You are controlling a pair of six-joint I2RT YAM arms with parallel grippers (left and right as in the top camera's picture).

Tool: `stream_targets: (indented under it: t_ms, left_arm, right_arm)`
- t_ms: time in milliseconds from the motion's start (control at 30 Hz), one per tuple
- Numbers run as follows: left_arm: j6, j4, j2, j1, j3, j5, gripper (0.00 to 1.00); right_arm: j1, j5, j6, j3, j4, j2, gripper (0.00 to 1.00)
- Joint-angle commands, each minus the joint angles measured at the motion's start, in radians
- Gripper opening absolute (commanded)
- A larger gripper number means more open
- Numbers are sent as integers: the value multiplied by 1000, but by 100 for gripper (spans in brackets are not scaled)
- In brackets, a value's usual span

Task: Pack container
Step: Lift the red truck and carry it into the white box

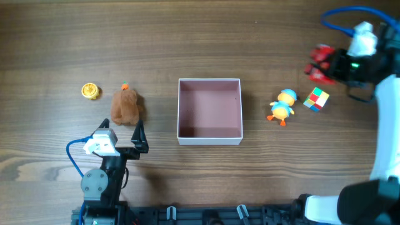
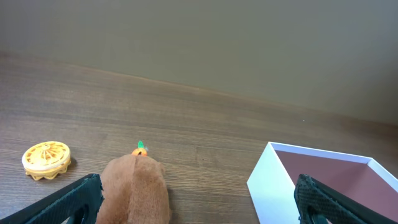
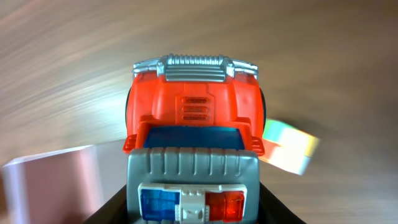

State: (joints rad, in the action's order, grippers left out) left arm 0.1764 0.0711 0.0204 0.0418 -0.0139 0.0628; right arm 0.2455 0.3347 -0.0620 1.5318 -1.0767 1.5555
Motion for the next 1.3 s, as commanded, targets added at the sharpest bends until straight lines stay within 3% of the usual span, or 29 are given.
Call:
stream_targets:
  t_ms: [0, 233, 633, 733, 933, 1267]
  left_arm:
    - [-8, -1, -4, -7, 8, 18, 100]
    - [-8, -1, -4, -7, 8, 18, 100]
    - [-8, -1, -4, -6, 8, 18, 100]
    - [-8, -1, -4, -6, 8, 18, 100]
    - [-8, -1, -4, -7, 8, 18, 100]
    - [-8, -1, -4, -7, 8, 18, 100]
  right_arm:
    - [-193, 26, -67, 27, 26, -50, 36]
    - [-457, -173, -182, 26, 29, -39, 36]
    - [-715, -191, -293, -31, 33, 27, 36]
    - [-766, -274, -336, -35, 33, 89, 37]
    - [-777, -377, -413, -35, 45, 187, 38]
    - [-777, -378, -413, -35, 55, 298, 41]
